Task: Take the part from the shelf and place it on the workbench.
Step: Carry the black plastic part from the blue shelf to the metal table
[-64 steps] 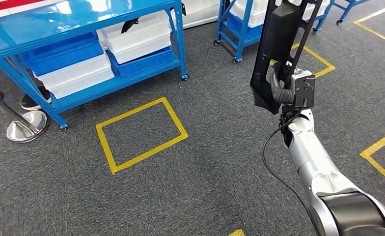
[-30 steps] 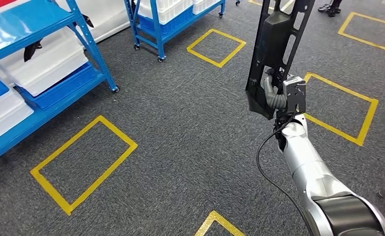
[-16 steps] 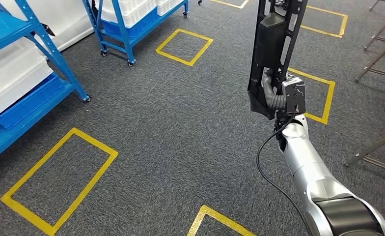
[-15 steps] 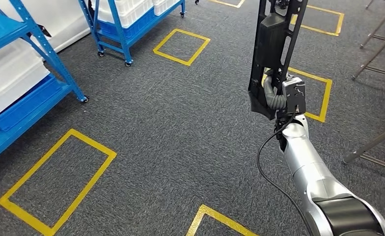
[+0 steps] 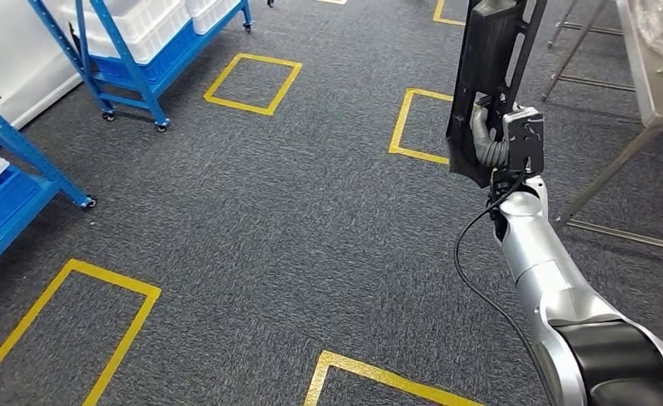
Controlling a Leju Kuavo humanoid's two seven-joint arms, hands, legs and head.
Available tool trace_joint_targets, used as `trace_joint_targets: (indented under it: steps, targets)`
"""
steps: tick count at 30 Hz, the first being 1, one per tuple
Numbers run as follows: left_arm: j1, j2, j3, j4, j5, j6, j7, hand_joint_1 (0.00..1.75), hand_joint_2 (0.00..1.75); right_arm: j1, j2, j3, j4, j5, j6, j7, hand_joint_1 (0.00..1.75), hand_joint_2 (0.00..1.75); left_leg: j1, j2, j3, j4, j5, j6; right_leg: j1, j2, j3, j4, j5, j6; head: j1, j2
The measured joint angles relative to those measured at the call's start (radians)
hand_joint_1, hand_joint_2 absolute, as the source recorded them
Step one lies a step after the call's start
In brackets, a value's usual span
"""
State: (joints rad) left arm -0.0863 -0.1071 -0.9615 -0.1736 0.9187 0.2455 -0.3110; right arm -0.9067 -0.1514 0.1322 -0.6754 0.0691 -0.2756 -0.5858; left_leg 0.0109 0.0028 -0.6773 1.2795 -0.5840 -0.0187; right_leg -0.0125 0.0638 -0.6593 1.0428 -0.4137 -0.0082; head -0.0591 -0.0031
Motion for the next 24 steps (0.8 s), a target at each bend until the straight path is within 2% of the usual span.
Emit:
trace_joint_targets:
  steps: [1, 3, 5, 7, 8, 9, 11, 12, 13, 14, 15, 16, 17, 19, 20, 22, 23, 24]
  targets:
    - [-0.003, 0.0, -0.003, 0.0, -0.003, -0.005, 0.003, 0.0, 1.75, 0.002, -0.003, -0.002, -0.001, 0.002, -0.002, 0.003, 1.75, 1.75, -0.001, -0.011, 0.023, -0.062, 0.042, 0.007, 0.001, 0.015, 0.0, 0.001, 0.0, 0.0, 0.0, 0.0]
    - [-0.008, 0.003, -0.012, 0.0, -0.008, -0.016, 0.009, 0.0, 1.75, 0.003, -0.006, -0.007, -0.008, 0.01, -0.006, 0.014, 1.75, 1.75, 0.0, -0.057, 0.072, -0.184, 0.101, 0.018, 0.0, 0.041, -0.002, 0.003, 0.002, 0.004, 0.0, 0.0]
    - [-0.014, 0.005, -0.021, 0.001, -0.012, -0.024, 0.013, 0.0, 1.75, 0.003, -0.012, -0.014, -0.017, 0.02, -0.005, 0.032, 1.75, 1.75, -0.002, -0.08, 0.094, -0.235, 0.108, 0.023, -0.005, 0.063, -0.009, 0.001, 0.009, 0.015, 0.0, 0.0]
    - [-0.019, 0.006, -0.025, 0.001, -0.016, -0.029, 0.014, 0.0, 1.75, 0.007, -0.025, -0.019, -0.027, 0.027, 0.0, 0.046, 1.75, 1.75, -0.003, -0.059, 0.102, -0.254, 0.111, 0.028, -0.01, 0.08, -0.015, -0.005, 0.017, 0.029, 0.0, 0.0]
    - [-0.02, 0.006, -0.026, 0.001, -0.017, -0.031, 0.013, 0.0, 1.75, 0.008, -0.033, -0.022, -0.031, 0.029, 0.003, 0.05, 1.75, 1.75, -0.002, -0.046, 0.106, -0.264, 0.117, 0.033, -0.008, 0.065, -0.019, -0.001, 0.013, 0.034, 0.0, 0.0]
    - [-0.02, 0.006, -0.028, 0.001, -0.018, -0.032, 0.013, 0.0, 1.75, 0.008, -0.038, -0.023, -0.034, 0.031, 0.005, 0.052, 1.75, 1.75, -0.001, -0.033, 0.111, -0.274, 0.123, 0.039, -0.006, 0.036, -0.03, 0.022, -0.003, 0.038, 0.0, 0.0]
    - [-0.019, 0.006, -0.032, 0.001, -0.018, -0.034, 0.012, 0.0, 1.75, 0.008, -0.045, -0.025, -0.038, 0.033, 0.008, 0.053, 1.75, 1.75, -0.004, -0.007, 0.115, -0.284, 0.129, 0.047, -0.004, -0.032, -0.079, 0.125, -0.059, 0.043, 0.001, 0.0]
    - [-0.018, 0.007, -0.035, 0.001, -0.018, -0.034, 0.012, 0.0, 1.75, 0.01, -0.046, -0.025, -0.039, 0.033, 0.009, 0.053, 1.75, 1.75, -0.005, 0.005, 0.115, -0.284, 0.129, 0.049, -0.006, -0.048, -0.111, 0.19, -0.087, 0.047, 0.001, 0.0]
    - [-0.018, 0.007, -0.037, 0.001, -0.018, -0.035, 0.012, 0.0, 1.75, 0.013, -0.047, -0.025, -0.039, 0.033, 0.01, 0.053, 1.75, 1.75, -0.006, 0.018, 0.115, -0.284, 0.128, 0.049, -0.009, -0.053, -0.133, 0.238, -0.102, 0.051, 0.001, 0.0]
    - [-0.018, 0.007, -0.039, 0.001, -0.018, -0.036, 0.012, 0.0, 1.75, 0.017, -0.047, -0.025, -0.039, 0.033, 0.01, 0.053, 1.75, 1.75, -0.006, 0.031, 0.115, -0.283, 0.127, 0.048, -0.012, -0.057, -0.141, 0.257, -0.1, 0.054, 0.001, 0.0]
    - [-0.018, 0.007, -0.041, 0.001, -0.018, -0.038, 0.011, 0.0, 1.75, 0.019, -0.048, -0.025, -0.039, 0.033, 0.01, 0.053, 1.75, 1.75, -0.006, 0.044, 0.115, -0.282, 0.125, 0.046, -0.015, -0.061, -0.129, 0.236, -0.082, 0.057, 0.001, 0.0]
    - [-0.018, 0.007, -0.043, 0.001, -0.02, -0.04, 0.011, 0.0, 1.75, 0.021, -0.049, -0.025, -0.041, 0.034, 0.011, 0.053, 1.75, 1.75, -0.006, 0.057, 0.115, -0.279, 0.121, 0.043, -0.018, -0.07, -0.099, 0.183, -0.053, 0.06, 0.001, 0.0]
    - [-0.018, 0.007, -0.044, 0.001, -0.022, -0.043, 0.01, 0.0, 1.75, 0.021, -0.05, -0.026, -0.043, 0.034, 0.011, 0.053, 1.75, 1.75, -0.007, 0.068, 0.114, -0.273, 0.116, 0.037, -0.019, -0.093, -0.063, 0.115, -0.028, 0.063, 0.001, 0.0]
    - [-0.02, 0.008, -0.049, 0.001, -0.031, -0.047, 0.009, 0.0, 1.75, 0.02, -0.051, -0.029, -0.052, 0.035, 0.011, 0.054, 1.75, 1.75, -0.012, 0.088, 0.114, -0.26, 0.102, 0.024, -0.013, -0.123, -0.013, 0.022, -0.003, 0.053, 0.001, 0.0]
    - [-0.021, 0.009, -0.051, 0.001, -0.034, -0.048, 0.008, 0.0, 1.75, 0.02, -0.053, -0.032, -0.056, 0.036, 0.011, 0.054, 1.75, 1.75, -0.016, 0.097, 0.115, -0.256, 0.096, 0.018, -0.009, -0.127, -0.006, 0.008, -0.005, 0.044, 0.001, 0.0]
    - [-0.023, 0.01, -0.056, 0.001, -0.038, -0.05, 0.008, 0.0, 1.75, 0.022, -0.058, -0.036, -0.063, 0.036, 0.011, 0.055, 1.75, 1.75, -0.015, 0.114, 0.12, -0.254, 0.087, 0.008, -0.007, -0.102, -0.006, 0.008, -0.005, 0.025, 0.0, 0.0]
    - [-0.024, 0.009, -0.058, 0.001, -0.039, -0.051, 0.008, 0.0, 1.75, 0.022, -0.061, -0.038, -0.067, 0.036, 0.011, 0.055, 1.75, 1.75, -0.012, 0.105, 0.119, -0.247, 0.079, 0.003, -0.006, -0.091, -0.006, 0.006, -0.005, 0.019, 0.0, 0.0]
    - [-0.025, 0.009, -0.061, 0.001, -0.04, -0.053, 0.008, 0.0, 1.75, 0.022, -0.063, -0.04, -0.072, 0.037, 0.012, 0.056, 1.75, 1.75, -0.009, 0.086, 0.112, -0.226, 0.062, -0.001, -0.007, -0.08, -0.005, 0.005, -0.004, 0.012, 0.0, 0.0]
